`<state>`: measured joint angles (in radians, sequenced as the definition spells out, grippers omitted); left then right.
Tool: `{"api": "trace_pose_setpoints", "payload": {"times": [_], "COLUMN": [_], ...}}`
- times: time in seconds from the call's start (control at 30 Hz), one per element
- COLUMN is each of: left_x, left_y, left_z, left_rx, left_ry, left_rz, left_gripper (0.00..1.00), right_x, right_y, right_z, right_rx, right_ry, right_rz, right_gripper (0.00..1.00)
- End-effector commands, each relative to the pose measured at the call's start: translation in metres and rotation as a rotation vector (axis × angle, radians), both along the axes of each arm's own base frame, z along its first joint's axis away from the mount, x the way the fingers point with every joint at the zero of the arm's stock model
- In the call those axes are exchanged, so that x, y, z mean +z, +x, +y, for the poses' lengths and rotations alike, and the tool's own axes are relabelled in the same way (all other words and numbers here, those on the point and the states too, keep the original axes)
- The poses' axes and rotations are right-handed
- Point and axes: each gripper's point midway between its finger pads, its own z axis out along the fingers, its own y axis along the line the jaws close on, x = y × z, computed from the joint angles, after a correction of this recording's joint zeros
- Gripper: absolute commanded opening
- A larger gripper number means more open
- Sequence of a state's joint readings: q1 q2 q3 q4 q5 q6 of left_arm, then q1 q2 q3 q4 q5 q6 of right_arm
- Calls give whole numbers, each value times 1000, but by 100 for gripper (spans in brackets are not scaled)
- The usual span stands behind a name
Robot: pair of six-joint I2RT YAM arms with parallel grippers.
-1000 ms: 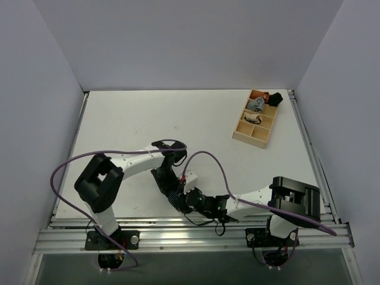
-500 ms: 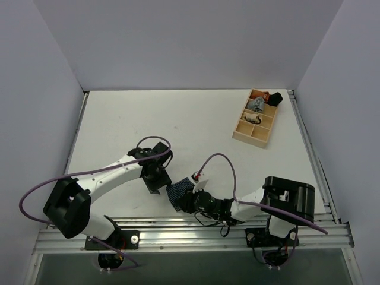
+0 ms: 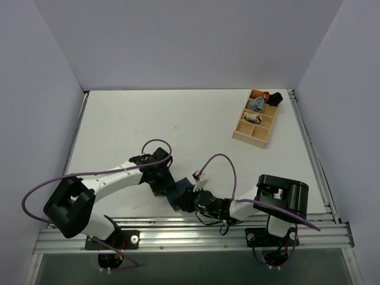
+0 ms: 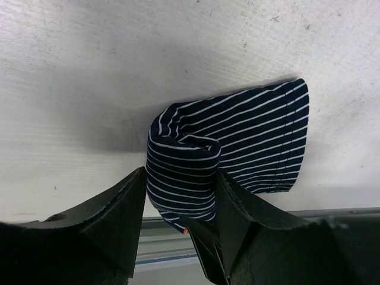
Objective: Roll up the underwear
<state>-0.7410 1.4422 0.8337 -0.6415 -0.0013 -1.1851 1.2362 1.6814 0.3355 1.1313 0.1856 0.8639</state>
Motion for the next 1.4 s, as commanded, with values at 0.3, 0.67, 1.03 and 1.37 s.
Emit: {"api": "trace_pose_setpoints", "payload": {"times": [0.3,0.67,1.03,1.37], "left_x": [-43,-33,-31,-32], "left_y": [-14,-20,-22,-23], "left_z": [3,7,-9,-11], "left_rx": [-48,-52,-68,-68], "left_ry": [112,410,423,436], "left_rz": [131,241,286,313], "left_gripper": [15,2,2,2], "right_x": [-82,30,51,22], "right_y": [-11,26,12,1], "right_z": [-87,-60,-14,-2], "right_rx": [16,26,126,160], "right_ry": [-480,-562,-595,-685], "right_rz": [126,-187,-347,-368], "right_gripper": [22,51,55,56]}}
